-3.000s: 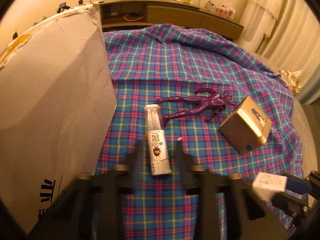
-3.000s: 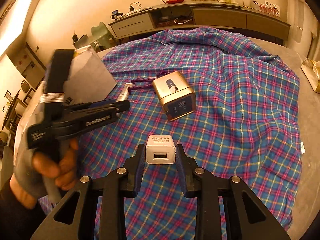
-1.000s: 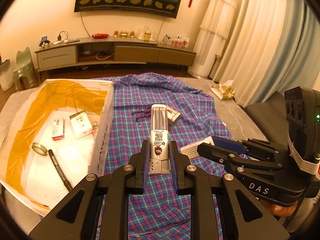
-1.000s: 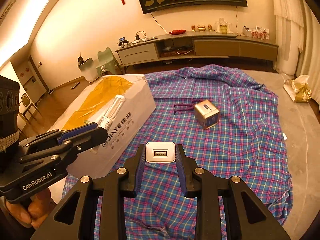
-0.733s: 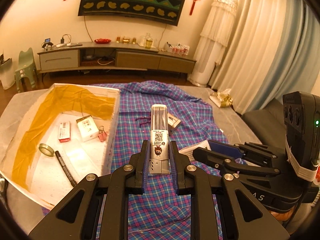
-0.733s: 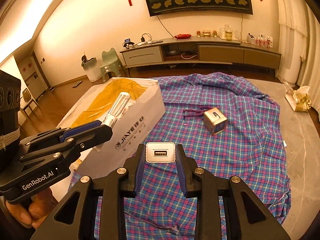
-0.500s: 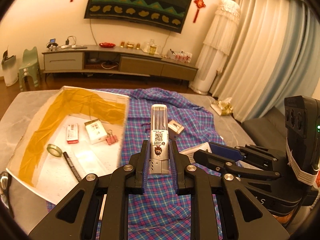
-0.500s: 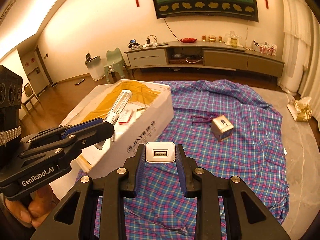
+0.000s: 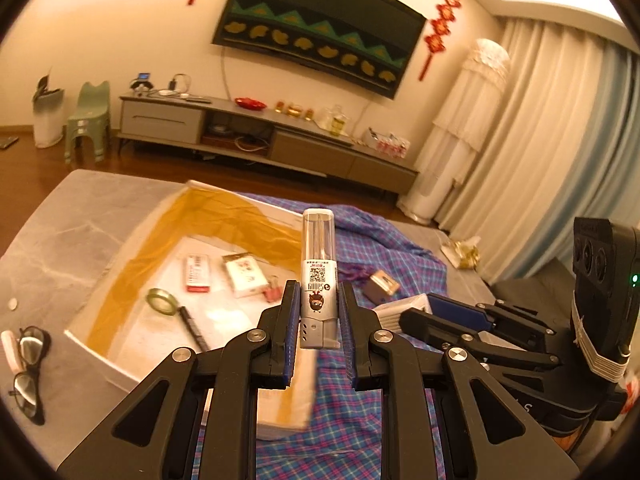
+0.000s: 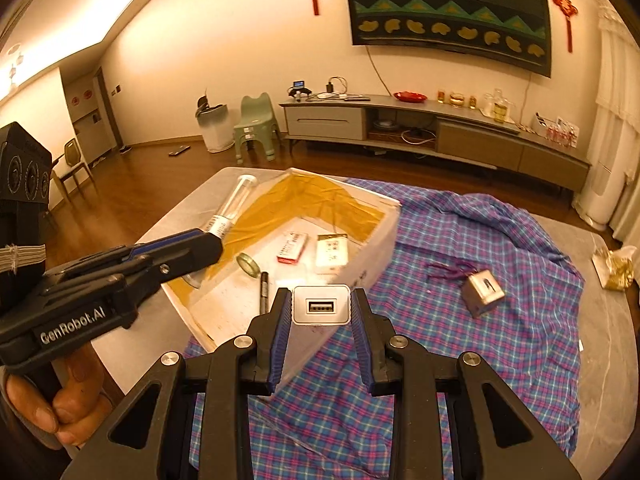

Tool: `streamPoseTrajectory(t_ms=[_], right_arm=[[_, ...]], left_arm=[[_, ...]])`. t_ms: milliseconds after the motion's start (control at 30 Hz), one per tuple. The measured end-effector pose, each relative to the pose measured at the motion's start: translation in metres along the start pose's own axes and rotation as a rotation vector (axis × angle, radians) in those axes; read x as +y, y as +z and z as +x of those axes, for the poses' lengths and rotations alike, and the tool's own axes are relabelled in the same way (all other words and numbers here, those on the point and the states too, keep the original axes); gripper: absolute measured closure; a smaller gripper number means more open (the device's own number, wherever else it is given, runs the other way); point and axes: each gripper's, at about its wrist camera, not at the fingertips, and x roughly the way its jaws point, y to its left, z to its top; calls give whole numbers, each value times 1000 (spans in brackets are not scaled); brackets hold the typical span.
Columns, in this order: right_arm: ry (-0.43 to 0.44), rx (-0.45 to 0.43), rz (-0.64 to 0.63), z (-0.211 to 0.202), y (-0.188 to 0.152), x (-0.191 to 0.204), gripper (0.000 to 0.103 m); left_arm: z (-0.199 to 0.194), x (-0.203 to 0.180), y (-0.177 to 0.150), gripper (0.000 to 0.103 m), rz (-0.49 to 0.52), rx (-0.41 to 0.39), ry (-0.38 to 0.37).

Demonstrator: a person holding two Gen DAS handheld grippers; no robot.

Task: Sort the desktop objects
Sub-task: 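Carry the charger and white tube in both tools over the cardboard box, then open the left tool to drop the tube while the right tool drops the charger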

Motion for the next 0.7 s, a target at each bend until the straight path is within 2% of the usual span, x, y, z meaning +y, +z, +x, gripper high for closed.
streamPoseTrajectory(t_ms=[367, 700], right_arm=[[29, 9, -84, 26, 24, 32, 72], [54, 50, -137, 61, 35, 36, 72]], left_arm=[[-6, 55, 14, 84, -117, -35, 70], [18, 85, 12, 84, -172, 28, 167]])
